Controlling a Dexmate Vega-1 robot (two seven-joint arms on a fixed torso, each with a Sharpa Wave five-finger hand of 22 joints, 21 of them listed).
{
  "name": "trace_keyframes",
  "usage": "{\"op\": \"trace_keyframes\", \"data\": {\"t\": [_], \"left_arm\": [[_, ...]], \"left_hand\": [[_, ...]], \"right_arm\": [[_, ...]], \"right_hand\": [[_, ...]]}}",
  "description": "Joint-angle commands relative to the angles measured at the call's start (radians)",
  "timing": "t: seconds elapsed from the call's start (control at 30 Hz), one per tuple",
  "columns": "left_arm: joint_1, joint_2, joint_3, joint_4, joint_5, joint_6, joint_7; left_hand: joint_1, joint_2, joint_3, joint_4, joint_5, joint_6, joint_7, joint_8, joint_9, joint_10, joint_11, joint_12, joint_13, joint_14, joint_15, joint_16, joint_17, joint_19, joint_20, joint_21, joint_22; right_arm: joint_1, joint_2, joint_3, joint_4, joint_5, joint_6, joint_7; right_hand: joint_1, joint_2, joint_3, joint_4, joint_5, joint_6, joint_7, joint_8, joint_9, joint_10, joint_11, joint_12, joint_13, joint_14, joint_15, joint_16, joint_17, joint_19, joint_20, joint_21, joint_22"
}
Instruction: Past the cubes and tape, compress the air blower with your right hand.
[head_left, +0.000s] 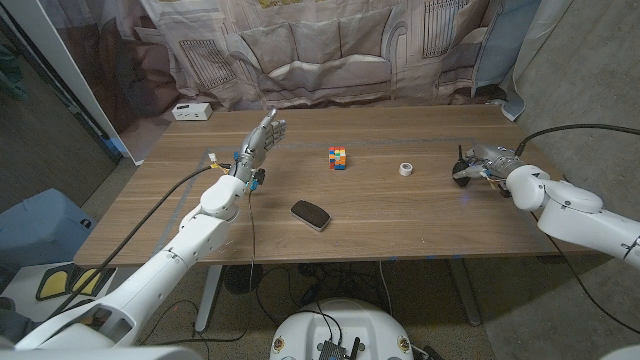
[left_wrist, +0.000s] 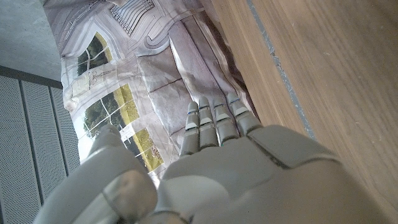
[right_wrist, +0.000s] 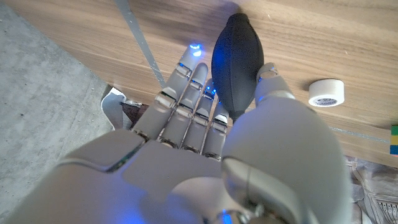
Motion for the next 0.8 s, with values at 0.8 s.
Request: {"op": "trace_keyframes", "data": {"t": [0.8], "left_arm": [[0.025, 0.006, -0.011, -0.036, 0.011, 0.0, 0.031]], "left_hand": [[-0.001, 0.008, 0.003, -0.008, -0.001, 0.005, 0.0, 0.0, 0.006, 0.006, 0.007, -0.002, 0.003, 0.005, 0.004, -0.003, 0.002, 0.006, 0.0, -0.004, 0.005]], "right_arm": [[0.039, 0.043, -0.054, 0.042, -0.026, -0.029, -0.008]], "right_hand": [[-0.062, -0.012, -0.035, 0.004, 0.003, -0.095, -0.009, -0.018, 0.005, -0.086, -0.016, -0.013, 0.0, -0.119, -0.011, -0.042, 0.006, -0.081, 0.025, -0.047, 0.002]]}}
